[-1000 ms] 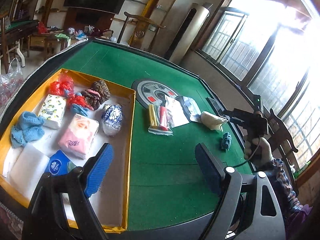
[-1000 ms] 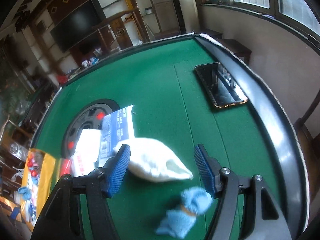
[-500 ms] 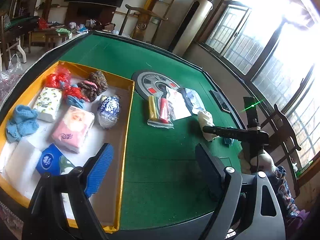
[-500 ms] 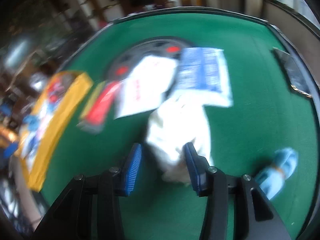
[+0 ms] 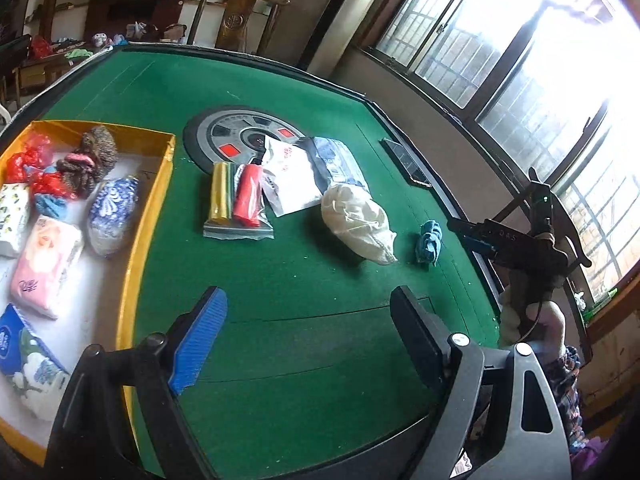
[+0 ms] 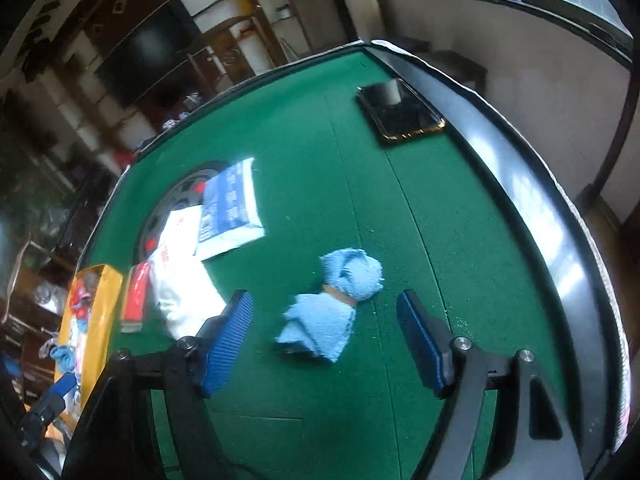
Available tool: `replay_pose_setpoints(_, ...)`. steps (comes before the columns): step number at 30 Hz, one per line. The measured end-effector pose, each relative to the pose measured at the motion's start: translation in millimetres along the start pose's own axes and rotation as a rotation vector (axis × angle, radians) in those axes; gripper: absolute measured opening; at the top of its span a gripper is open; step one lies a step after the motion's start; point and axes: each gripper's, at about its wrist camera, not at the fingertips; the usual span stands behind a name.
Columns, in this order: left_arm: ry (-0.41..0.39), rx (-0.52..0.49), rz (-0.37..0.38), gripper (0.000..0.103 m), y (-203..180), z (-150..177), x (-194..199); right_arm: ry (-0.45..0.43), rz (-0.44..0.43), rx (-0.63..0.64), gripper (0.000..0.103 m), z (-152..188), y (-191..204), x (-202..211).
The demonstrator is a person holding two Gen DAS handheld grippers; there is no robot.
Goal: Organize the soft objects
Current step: 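Grasp the white cloth bag with the left tool while the right tool grasps the rolled blue towel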
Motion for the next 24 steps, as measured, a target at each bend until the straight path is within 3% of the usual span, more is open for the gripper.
replay_pose_setpoints(7, 0.044, 0.05, -0.093, 0.084, -14.6, -24.9, -41.8, -0.003, 0.04, -0.028, 0.069, 1.6, 9.9, -35.6)
replay_pose_setpoints(12, 0.125, 0.046, -0.084, 0.084, -27.1, -35.1, -76.0, -0.049, 0.113, 0.024, 0.03, 8.3, 16.2, -42.6)
replay_pose_setpoints(24, 0.134, -0.076, -0.235, 0.084, -72.7, -58.8, -159.5, -0.076, 0.046, -0.021, 0.027, 9.9, 2.2, -42.2)
Point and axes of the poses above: each gripper's, at about its wrist camera, not at the fingertips, and x roughly against the way its jaws point, y to its left, z to its underside, and after that the axes turned 2 degrees about -y, right-handed
